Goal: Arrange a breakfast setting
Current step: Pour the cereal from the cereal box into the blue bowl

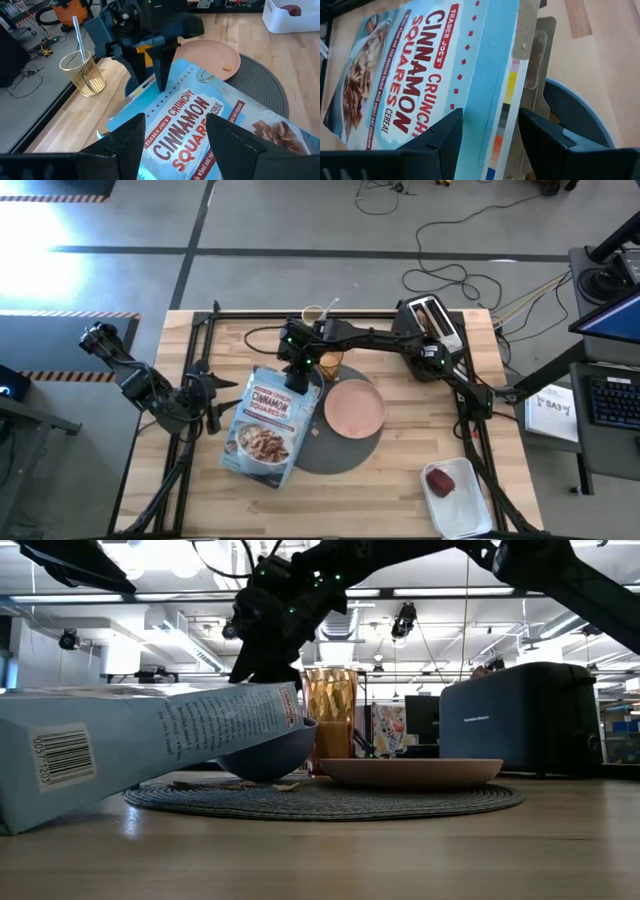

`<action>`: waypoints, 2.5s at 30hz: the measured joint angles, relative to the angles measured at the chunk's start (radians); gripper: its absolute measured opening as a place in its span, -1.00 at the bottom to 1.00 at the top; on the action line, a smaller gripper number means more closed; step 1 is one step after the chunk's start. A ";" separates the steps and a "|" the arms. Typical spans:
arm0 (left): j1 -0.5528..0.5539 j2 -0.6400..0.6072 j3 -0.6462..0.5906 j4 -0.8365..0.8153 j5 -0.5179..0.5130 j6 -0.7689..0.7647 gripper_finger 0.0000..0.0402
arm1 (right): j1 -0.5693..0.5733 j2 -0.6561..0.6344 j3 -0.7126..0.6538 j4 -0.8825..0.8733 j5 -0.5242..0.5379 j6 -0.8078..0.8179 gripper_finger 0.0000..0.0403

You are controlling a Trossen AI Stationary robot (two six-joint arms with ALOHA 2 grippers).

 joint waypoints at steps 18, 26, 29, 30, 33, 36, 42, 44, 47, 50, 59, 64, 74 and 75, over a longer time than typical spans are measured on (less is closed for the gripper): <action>0.000 -0.006 0.000 -0.008 0.000 -0.001 -0.04 | 0.006 -0.002 0.006 0.018 -0.141 0.015 -0.22; 0.000 -0.008 0.000 -0.011 0.000 -0.001 -0.04 | 0.007 -0.002 0.006 0.025 -0.219 0.016 -0.59; 0.000 -0.008 0.000 -0.011 0.000 -0.001 -0.04 | 0.007 -0.002 0.006 0.032 -0.263 0.018 -0.77; 0.000 -0.009 0.000 -0.011 0.000 -0.001 -0.04 | 0.009 -0.002 0.006 0.036 -0.267 0.026 -0.83; 0.000 -0.009 0.000 -0.011 0.000 -0.001 -0.04 | 0.010 -0.002 0.006 0.057 -0.272 0.051 -0.94; 0.000 -0.008 0.000 -0.011 0.000 -0.001 -0.04 | 0.010 -0.002 0.006 0.057 -0.278 0.059 -0.96; 0.000 -0.012 0.000 -0.011 -0.003 0.003 -0.04 | 0.022 -0.004 0.006 0.065 -0.324 0.071 -0.96; 0.000 -0.012 0.000 -0.006 -0.021 0.009 -0.04 | 0.028 -0.008 0.006 0.065 -0.325 0.071 -0.96; 0.000 -0.012 0.001 0.009 -0.045 0.027 -0.04 | 0.034 -0.022 0.006 0.077 -0.325 0.071 -0.96; 0.000 -0.012 0.008 0.011 -0.054 0.033 -0.04 | 0.036 -0.044 0.006 0.080 -0.322 0.071 -0.96; 0.000 -0.011 0.065 0.019 -0.055 0.034 -0.04 | 0.035 -0.123 0.006 0.070 -0.260 0.048 -0.96; 0.000 -0.013 0.110 0.019 0.039 0.046 -0.04 | 0.037 -0.170 0.006 0.067 -0.241 0.041 -0.96; -0.001 0.008 0.068 -0.078 0.245 -0.171 -0.04 | 0.089 -0.238 0.006 0.072 -0.232 0.031 -0.96; -0.001 0.014 0.067 -0.094 0.245 -0.192 -0.04 | 0.098 -0.240 0.006 0.076 -0.228 0.030 -0.96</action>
